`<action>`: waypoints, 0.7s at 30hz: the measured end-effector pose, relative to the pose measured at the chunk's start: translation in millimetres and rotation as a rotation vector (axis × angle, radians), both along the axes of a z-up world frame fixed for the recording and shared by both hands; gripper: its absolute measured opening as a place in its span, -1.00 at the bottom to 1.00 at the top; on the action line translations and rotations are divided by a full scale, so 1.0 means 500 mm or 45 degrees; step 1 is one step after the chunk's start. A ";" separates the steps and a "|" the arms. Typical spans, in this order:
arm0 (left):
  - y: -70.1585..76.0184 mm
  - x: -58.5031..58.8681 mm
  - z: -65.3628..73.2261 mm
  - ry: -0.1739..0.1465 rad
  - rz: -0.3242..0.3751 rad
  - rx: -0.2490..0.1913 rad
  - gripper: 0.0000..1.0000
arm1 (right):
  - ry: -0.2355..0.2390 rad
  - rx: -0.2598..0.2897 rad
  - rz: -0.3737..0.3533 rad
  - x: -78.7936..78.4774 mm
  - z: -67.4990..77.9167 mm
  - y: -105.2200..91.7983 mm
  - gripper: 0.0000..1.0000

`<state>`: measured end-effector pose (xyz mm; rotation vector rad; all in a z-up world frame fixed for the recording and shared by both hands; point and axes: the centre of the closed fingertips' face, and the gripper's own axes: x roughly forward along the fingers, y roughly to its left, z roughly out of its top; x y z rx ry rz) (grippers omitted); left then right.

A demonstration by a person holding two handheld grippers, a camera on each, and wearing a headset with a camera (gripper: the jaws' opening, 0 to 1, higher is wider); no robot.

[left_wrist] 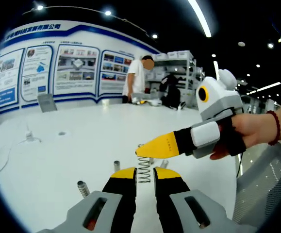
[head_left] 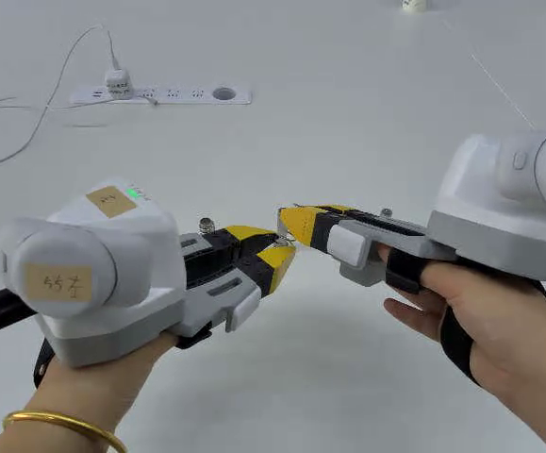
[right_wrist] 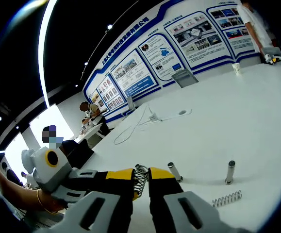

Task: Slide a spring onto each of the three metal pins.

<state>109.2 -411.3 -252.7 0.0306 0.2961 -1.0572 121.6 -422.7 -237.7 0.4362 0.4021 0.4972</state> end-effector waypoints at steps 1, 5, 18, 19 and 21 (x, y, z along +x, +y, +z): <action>0.000 0.002 0.001 -0.003 0.000 0.000 -0.71 | -0.003 -0.004 0.002 -0.001 0.001 0.000 -0.76; -0.001 0.005 0.007 -0.018 -0.008 0.002 -0.65 | -0.023 -0.023 0.008 0.003 0.004 0.005 -0.76; 0.015 0.000 -0.008 -0.004 -0.006 0.071 -0.48 | -0.093 -0.147 0.042 0.015 0.010 0.010 -0.77; 0.016 0.000 -0.008 -0.003 -0.005 0.074 -0.47 | -0.101 -0.160 0.044 0.017 0.011 0.009 -0.77; 0.019 0.000 -0.008 -0.007 -0.003 0.079 -0.43 | -0.132 -0.195 0.043 0.024 0.014 0.007 -0.77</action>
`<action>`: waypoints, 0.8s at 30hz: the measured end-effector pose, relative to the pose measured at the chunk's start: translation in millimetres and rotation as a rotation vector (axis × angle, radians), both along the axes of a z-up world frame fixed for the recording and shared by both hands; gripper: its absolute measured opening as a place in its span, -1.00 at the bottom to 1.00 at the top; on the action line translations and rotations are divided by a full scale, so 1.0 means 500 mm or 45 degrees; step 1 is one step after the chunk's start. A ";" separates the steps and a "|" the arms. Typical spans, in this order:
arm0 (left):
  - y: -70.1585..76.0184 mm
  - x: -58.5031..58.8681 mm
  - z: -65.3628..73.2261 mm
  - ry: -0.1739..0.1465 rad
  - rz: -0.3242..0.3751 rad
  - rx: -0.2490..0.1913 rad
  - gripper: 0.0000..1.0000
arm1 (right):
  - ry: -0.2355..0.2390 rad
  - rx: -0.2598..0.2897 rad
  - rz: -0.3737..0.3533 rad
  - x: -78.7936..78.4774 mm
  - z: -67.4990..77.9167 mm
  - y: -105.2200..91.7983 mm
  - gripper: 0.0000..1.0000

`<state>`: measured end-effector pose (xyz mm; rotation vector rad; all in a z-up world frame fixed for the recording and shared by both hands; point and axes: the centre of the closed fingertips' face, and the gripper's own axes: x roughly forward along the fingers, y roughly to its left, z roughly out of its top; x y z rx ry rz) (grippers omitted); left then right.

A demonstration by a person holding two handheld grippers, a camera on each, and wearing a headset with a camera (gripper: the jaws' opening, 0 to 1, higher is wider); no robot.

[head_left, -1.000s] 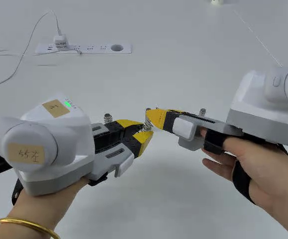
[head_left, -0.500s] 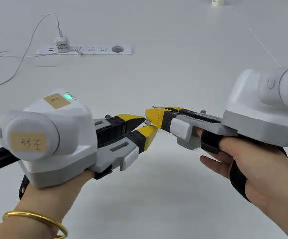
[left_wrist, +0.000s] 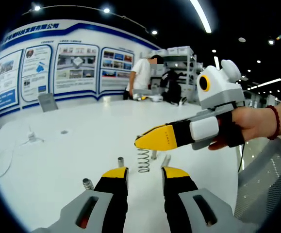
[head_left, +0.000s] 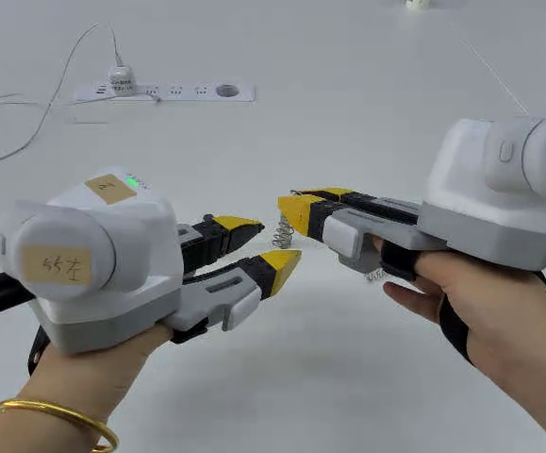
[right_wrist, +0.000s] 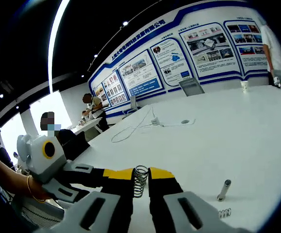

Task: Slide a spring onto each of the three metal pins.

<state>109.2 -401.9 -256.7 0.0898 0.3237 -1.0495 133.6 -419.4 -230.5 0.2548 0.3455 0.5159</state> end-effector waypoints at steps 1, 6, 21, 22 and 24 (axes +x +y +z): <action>0.002 0.000 0.000 0.000 0.002 0.002 -0.42 | -0.013 -0.021 0.002 0.004 0.001 -0.001 -0.77; 0.009 0.003 -0.003 -0.003 0.013 0.019 -0.31 | -0.040 -0.066 0.001 0.019 0.005 -0.005 -0.77; 0.041 0.003 -0.014 -0.023 0.072 0.087 -0.02 | -0.128 -0.196 0.007 0.065 0.003 -0.018 -0.76; 0.043 0.004 -0.015 -0.025 0.080 0.087 0.00 | -0.132 -0.203 0.008 0.068 0.002 -0.019 -0.76; 0.051 0.007 -0.016 -0.026 0.103 0.092 0.04 | -0.141 -0.222 0.009 0.076 -0.001 -0.020 -0.76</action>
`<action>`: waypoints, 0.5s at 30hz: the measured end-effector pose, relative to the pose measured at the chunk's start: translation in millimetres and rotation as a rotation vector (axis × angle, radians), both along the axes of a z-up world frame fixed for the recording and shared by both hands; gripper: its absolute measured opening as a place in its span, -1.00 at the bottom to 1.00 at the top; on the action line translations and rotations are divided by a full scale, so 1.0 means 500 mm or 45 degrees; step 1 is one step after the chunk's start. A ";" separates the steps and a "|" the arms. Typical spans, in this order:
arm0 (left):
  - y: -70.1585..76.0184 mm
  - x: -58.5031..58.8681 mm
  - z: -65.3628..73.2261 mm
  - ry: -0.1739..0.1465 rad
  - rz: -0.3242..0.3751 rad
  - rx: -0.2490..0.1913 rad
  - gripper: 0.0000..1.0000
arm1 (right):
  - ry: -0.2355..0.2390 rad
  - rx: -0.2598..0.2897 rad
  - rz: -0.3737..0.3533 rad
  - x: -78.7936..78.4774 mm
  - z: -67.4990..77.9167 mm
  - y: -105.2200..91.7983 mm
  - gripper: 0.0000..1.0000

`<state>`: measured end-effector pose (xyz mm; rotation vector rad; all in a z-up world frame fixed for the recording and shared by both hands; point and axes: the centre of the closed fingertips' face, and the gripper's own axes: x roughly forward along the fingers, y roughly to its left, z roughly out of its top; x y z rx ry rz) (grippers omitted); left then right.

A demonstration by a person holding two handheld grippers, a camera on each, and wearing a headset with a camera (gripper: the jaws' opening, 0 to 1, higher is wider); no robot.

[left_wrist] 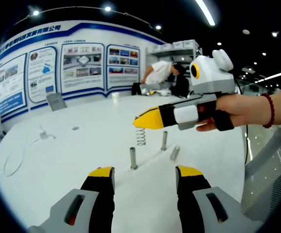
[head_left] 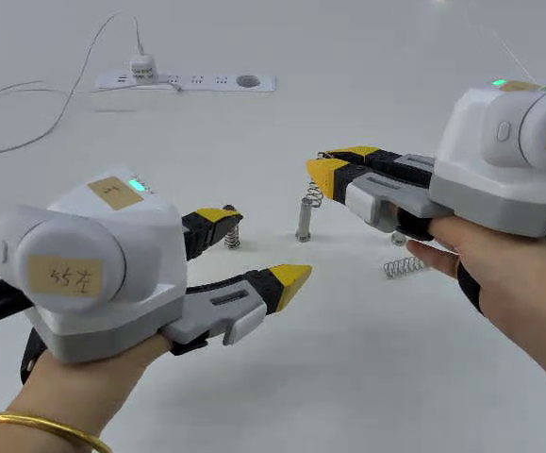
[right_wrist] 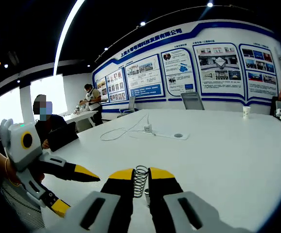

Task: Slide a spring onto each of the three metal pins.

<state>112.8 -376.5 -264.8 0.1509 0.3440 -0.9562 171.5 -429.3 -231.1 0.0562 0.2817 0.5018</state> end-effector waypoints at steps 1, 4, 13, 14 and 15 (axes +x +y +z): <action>0.002 0.001 0.000 0.000 0.007 -0.001 0.06 | -0.002 -0.005 -0.002 0.002 -0.001 -0.001 -0.76; 0.010 0.004 -0.003 0.003 0.027 0.004 0.12 | -0.012 -0.027 -0.006 0.008 -0.005 -0.002 -0.76; 0.023 0.006 -0.012 0.026 0.068 -0.005 0.31 | -0.040 -0.085 0.000 0.024 -0.017 -0.002 -0.76; 0.024 0.006 -0.012 0.029 0.070 -0.008 0.33 | -0.039 -0.087 0.001 0.025 -0.019 -0.001 -0.76; 0.025 0.006 -0.013 0.032 0.073 -0.012 0.35 | -0.036 -0.090 0.002 0.027 -0.022 -0.001 -0.76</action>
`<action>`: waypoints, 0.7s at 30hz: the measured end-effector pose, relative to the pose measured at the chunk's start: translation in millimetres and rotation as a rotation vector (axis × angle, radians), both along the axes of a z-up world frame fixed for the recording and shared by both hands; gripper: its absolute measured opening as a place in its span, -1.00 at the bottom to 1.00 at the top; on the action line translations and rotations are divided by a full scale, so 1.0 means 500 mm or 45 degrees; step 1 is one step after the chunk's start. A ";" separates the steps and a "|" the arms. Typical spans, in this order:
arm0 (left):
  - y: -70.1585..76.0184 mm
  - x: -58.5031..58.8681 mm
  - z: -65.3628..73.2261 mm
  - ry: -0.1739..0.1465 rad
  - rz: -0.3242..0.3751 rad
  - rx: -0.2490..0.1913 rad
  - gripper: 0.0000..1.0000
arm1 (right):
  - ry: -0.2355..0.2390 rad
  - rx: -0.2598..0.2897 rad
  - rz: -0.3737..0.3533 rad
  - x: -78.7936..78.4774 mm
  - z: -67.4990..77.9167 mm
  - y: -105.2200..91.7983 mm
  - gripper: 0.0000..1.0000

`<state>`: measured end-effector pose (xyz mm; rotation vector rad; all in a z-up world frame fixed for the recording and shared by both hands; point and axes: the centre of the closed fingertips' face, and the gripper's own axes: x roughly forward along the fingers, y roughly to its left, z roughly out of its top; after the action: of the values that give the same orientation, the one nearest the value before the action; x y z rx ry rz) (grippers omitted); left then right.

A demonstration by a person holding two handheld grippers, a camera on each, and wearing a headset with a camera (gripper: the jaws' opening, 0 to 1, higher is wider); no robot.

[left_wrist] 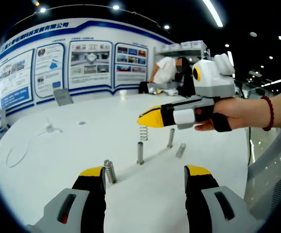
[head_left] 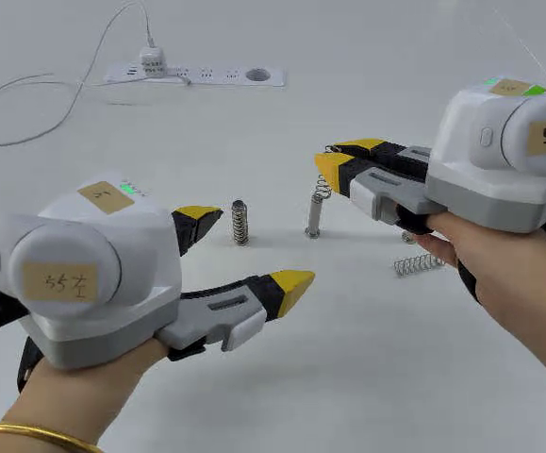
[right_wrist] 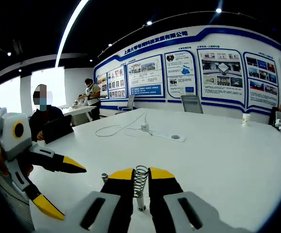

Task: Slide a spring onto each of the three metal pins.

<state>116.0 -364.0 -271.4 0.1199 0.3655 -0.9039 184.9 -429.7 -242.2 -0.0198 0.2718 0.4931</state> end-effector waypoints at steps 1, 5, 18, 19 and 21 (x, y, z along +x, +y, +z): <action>0.001 0.000 -0.001 0.001 0.002 -0.001 0.37 | 0.000 -0.004 0.001 0.001 -0.002 0.001 -0.76; 0.005 0.001 -0.006 0.013 0.013 -0.004 0.44 | 0.005 -0.022 0.004 0.005 -0.013 0.004 -0.76; 0.014 0.003 -0.014 0.037 0.025 -0.011 0.50 | -0.009 -0.091 0.003 0.011 -0.027 0.007 -0.76; 0.015 0.003 -0.014 0.036 0.026 -0.009 0.50 | -0.007 -0.095 0.003 0.011 -0.029 0.006 -0.76; 0.015 0.004 -0.015 0.037 0.026 -0.009 0.50 | -0.005 -0.112 0.004 0.011 -0.034 0.005 -0.76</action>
<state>117.8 -356.4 -279.0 0.0963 0.3900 -0.8870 190.2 -427.0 -258.9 -0.1064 0.2897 0.4840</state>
